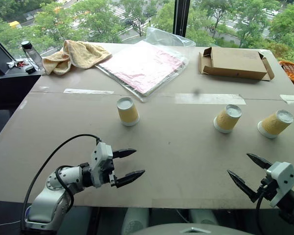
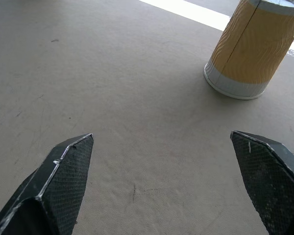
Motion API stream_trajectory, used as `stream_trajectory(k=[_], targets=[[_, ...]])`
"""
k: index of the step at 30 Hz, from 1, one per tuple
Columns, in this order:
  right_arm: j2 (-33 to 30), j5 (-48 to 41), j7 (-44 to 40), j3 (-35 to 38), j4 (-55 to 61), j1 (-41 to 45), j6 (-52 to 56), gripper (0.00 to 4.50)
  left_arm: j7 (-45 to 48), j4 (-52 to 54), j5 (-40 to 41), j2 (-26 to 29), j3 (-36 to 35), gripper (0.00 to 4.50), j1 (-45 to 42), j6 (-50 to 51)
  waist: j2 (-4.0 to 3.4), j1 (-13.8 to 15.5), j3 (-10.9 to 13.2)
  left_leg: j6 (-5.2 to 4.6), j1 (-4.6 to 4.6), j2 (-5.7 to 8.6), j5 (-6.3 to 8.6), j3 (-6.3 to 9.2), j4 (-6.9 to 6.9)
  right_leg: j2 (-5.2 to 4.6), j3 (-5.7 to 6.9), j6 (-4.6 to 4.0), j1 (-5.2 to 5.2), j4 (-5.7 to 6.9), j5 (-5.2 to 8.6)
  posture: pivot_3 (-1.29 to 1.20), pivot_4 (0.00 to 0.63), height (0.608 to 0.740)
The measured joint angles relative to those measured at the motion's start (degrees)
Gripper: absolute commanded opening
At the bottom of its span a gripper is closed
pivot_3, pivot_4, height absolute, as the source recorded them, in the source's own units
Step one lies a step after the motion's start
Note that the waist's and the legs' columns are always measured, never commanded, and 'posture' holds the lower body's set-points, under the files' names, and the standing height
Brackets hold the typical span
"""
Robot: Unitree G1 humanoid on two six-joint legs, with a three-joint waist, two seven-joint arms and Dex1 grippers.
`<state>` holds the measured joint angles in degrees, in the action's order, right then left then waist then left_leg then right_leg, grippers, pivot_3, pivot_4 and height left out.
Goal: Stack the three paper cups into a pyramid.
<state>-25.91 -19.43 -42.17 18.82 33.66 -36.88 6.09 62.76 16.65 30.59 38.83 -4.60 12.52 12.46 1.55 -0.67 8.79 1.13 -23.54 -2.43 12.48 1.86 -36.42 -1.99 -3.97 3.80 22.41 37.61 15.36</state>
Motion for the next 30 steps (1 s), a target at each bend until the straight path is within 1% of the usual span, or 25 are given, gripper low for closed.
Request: stream_trajectory(k=[3,6,10,12,17,20,23,30], targets=[[0.9,0.0,2.2,-0.1,0.9,0.5,0.6,4.42,-0.4,-0.1,1.0,-0.3,0.1,4.50,-2.3,1.7,0.00,0.2,0.0,0.00,-0.02,0.00,0.00,0.05,-0.01,0.00,0.05,0.01,0.00,0.02,0.01,0.00,0.150,0.740],[3.5,0.6,9.3,-0.3,4.1,5.9,4.0,4.42,-1.1,1.2,4.5,-0.5,0.1,4.50,-9.1,5.7,0.01,0.1,0.0,0.00,0.01,0.00,-0.01,0.06,-0.06,0.02,0.05,0.04,-0.03,0.07,0.00,0.00,0.150,0.740],[3.3,2.9,17.5,2.4,5.1,11.2,11.1,4.42,0.4,3.3,7.0,0.1,0.6,4.50,-12.3,8.0,-0.01,-0.1,0.0,0.00,-0.07,0.03,0.00,0.03,-0.02,0.02,0.01,-0.07,0.04,0.04,-0.07,0.00,0.150,0.740],[2.2,2.5,19.3,4.2,4.7,14.1,14.1,4.42,2.0,3.7,7.1,0.5,1.2,4.50,-12.8,8.2,-0.05,-0.1,0.0,0.00,-0.09,0.03,0.00,0.05,0.01,0.05,0.01,0.09,0.08,0.06,-0.17,0.00,0.150,0.740],[1.2,0.0,21.4,5.9,3.8,20.8,18.8,4.42,2.9,6.2,7.8,0.7,2.7,4.50,-15.4,9.1,-0.05,-0.1,0.0,0.00,-0.08,0.03,0.00,0.08,0.01,0.07,0.02,0.10,0.06,0.07,-0.17,0.00,0.150,0.740],[1.0,0.5,23.8,7.1,-1.2,24.9,20.2,4.42,2.2,6.6,7.9,0.7,2.9,4.50,-16.1,10.1,-0.05,-0.1,0.0,-0.01,-0.08,0.04,-0.01,0.03,-0.06,0.06,-0.03,-0.06,0.05,0.06,-0.09,0.00,0.150,0.740],[0.1,1.3,26.9,9.2,-6.6,29.7,21.4,4.42,1.7,7.5,8.3,0.5,2.9,4.50,-16.7,11.1,-0.06,-0.2,0.0,-0.01,-0.08,0.04,-0.01,0.03,-0.05,0.07,-0.04,0.05,0.06,0.09,-0.15,0.00,0.150,0.740],[-1.1,2.4,31.3,9.3,-19.1,41.1,24.5,4.42,-0.5,9.9,10.7,0.2,2.8,4.50,-18.1,13.3,-0.09,-0.3,0.0,-0.01,-0.08,0.04,-0.01,0.05,-0.02,0.08,-0.03,0.12,0.06,0.09,-0.20,0.00,0.150,0.740]])
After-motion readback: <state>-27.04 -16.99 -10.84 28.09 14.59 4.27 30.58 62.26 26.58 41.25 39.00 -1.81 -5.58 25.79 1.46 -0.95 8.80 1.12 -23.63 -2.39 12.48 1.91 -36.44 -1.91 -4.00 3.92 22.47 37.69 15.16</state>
